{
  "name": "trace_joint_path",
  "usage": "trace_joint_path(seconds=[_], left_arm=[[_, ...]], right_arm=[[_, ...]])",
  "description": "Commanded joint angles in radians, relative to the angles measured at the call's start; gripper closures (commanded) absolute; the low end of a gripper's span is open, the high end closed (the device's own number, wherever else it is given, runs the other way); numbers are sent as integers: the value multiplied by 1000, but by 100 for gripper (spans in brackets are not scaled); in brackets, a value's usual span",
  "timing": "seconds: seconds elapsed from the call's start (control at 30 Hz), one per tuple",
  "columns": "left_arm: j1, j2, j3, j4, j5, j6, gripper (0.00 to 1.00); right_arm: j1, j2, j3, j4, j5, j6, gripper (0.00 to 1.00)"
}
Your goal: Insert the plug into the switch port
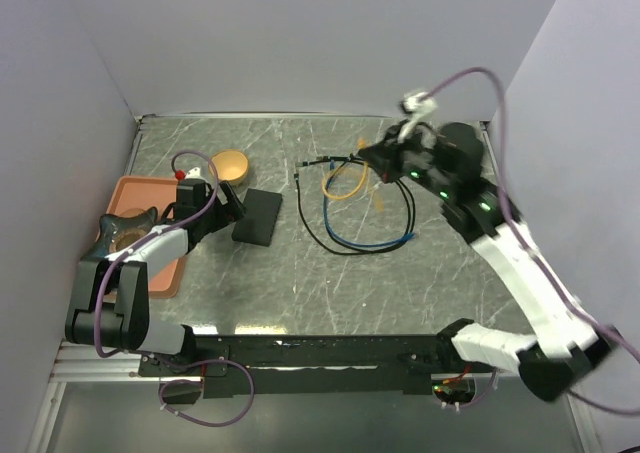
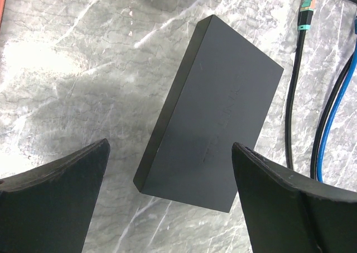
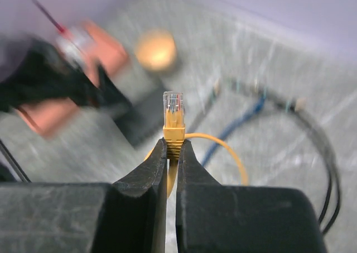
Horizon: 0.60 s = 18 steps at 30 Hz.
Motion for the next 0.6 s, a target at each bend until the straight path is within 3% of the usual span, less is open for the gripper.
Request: trace_joint_path(seconds=[0.0, 0.17, 0.27, 0.4, 0.57], left_arm=[[6, -19, 36, 15, 23, 9, 3], [5, -39, 30, 4, 18, 15, 3], [5, -45, 30, 1, 17, 15, 2], [5, -53, 34, -22, 12, 22, 2], [6, -68, 47, -36, -9, 39, 2]], right_arm=[[12, -167, 62, 48, 123, 43, 100], [12, -326, 7, 111, 225, 10, 100], [12, -266, 32, 6, 300, -13, 100], [12, -192, -35, -88, 514, 17, 100], [12, -139, -180, -91, 558, 34, 100]])
